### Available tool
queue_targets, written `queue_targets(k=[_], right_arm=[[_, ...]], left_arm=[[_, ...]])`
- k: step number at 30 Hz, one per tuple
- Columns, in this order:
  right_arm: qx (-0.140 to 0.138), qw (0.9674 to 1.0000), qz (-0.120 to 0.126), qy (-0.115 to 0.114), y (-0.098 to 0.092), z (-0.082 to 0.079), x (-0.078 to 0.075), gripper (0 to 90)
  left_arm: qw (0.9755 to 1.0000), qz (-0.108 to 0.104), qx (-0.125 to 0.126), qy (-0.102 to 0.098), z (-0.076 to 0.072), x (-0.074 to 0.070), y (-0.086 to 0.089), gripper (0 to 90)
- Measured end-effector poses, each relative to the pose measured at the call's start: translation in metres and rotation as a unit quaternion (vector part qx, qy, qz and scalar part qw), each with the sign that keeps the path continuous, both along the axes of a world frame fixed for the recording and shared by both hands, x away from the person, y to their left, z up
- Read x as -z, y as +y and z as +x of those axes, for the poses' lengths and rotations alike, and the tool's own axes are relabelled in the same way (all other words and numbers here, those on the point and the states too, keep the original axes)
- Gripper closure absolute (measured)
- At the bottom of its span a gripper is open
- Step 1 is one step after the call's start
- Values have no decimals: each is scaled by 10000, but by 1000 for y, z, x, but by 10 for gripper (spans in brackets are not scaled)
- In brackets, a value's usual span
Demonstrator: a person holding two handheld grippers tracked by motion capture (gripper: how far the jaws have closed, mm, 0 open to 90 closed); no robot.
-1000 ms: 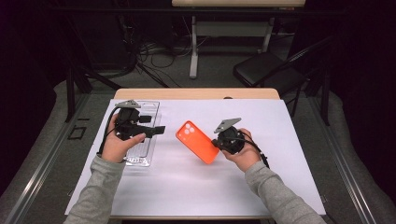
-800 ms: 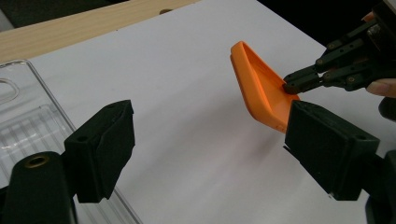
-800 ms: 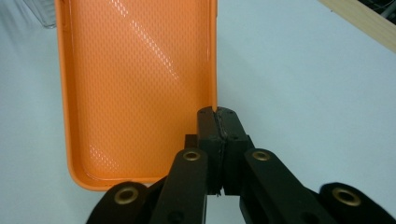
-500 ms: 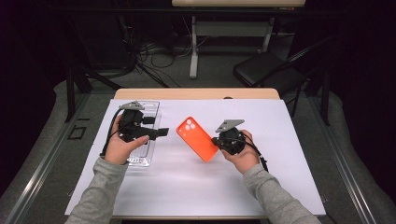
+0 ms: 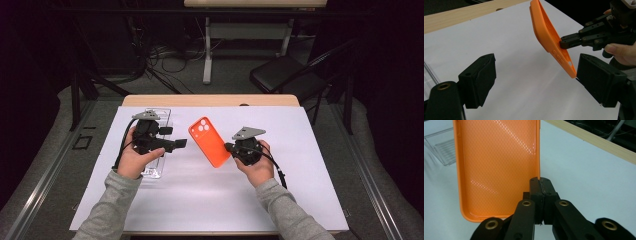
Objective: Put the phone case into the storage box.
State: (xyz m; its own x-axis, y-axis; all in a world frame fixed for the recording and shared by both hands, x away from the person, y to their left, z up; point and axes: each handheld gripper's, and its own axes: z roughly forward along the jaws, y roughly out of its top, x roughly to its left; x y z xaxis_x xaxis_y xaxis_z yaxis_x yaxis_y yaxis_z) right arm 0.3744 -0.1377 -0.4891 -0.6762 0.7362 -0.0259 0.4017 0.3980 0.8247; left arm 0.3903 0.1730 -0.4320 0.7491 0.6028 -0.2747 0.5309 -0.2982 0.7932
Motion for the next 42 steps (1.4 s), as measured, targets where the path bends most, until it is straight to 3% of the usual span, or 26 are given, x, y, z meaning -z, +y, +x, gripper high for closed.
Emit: queue_targets(k=[6, 15, 19, 26, 31, 42], right_arm=[[180, 9994, 306, 40, 1, -2, 7, 899], [498, 9967, 633, -111, 2, -8, 9, 899], [608, 9958, 604, -323, 1, -14, 7, 899], [699, 9937, 695, -527, 2, -21, 6, 899], [735, 9927, 784, -546, 4, -24, 6, 899], [756, 9917, 819, -640, 5, -28, 7, 899]], left_arm=[[9999, -120, 34, 87, -1, 3, -4, 160], [9996, -201, 157, 146, -2, 8, -13, 177], [9994, -296, 167, 116, -4, 7, -15, 234], [9989, -432, 185, 88, -7, 5, -17, 237], [9986, -464, 236, 99, -8, 6, -20, 243], [9977, -521, 341, 252, -11, 9, -23, 364]])
